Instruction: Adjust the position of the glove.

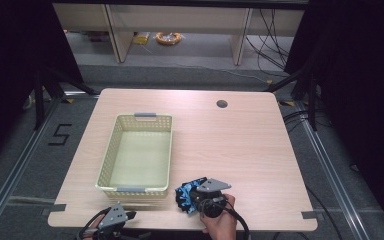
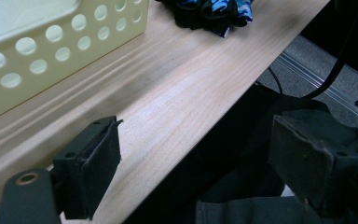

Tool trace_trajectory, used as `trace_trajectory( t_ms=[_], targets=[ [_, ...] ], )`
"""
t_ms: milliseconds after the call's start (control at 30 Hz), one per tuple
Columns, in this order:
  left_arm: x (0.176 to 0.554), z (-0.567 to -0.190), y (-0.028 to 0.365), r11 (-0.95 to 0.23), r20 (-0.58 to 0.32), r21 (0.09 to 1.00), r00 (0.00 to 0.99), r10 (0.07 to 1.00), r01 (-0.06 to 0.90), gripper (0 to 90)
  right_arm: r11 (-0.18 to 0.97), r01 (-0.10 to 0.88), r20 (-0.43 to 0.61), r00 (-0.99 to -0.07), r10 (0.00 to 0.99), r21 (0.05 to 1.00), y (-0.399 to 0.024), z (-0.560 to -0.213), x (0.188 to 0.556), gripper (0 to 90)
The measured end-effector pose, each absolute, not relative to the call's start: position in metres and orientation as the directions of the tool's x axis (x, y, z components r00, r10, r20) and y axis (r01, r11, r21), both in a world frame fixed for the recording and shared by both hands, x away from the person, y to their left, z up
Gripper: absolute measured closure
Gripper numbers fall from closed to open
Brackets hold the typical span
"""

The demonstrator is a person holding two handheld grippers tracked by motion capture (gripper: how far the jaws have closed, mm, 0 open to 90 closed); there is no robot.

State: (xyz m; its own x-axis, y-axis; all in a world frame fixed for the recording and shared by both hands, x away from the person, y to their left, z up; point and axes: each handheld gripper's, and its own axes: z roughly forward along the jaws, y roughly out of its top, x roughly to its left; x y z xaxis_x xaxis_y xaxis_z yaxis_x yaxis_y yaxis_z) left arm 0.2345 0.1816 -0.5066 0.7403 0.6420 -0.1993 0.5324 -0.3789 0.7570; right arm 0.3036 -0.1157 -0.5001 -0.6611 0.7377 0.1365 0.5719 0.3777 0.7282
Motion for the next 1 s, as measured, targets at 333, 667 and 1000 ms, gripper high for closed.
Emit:
trace_trajectory(
  t_ms=[333, 667, 1000],
  targets=[
    [0.236, -0.506, 0.18, -0.397, -0.195, 0.748, 0.747, 0.635, 0.532, 19.5, 0.345, 0.554, 0.188, -0.691, 0.698, 0.758, -0.131, -0.486, 0.306, 75.7],
    [0.248, -0.502, 0.145, -0.412, -0.169, 0.773, 0.781, 0.601, 0.483, 30.8, 0.368, 0.512, 0.095, -0.672, 0.735, 0.776, -0.186, -0.469, 0.327, 74.9],
    [0.271, -0.497, 0.105, -0.443, -0.112, 0.79, 0.81, 0.576, 0.424, 42.5, 0.401, 0.535, 0.153, -0.72, 0.677, 0.743, -0.191, -0.476, 0.331, 70.6]
  ],
)
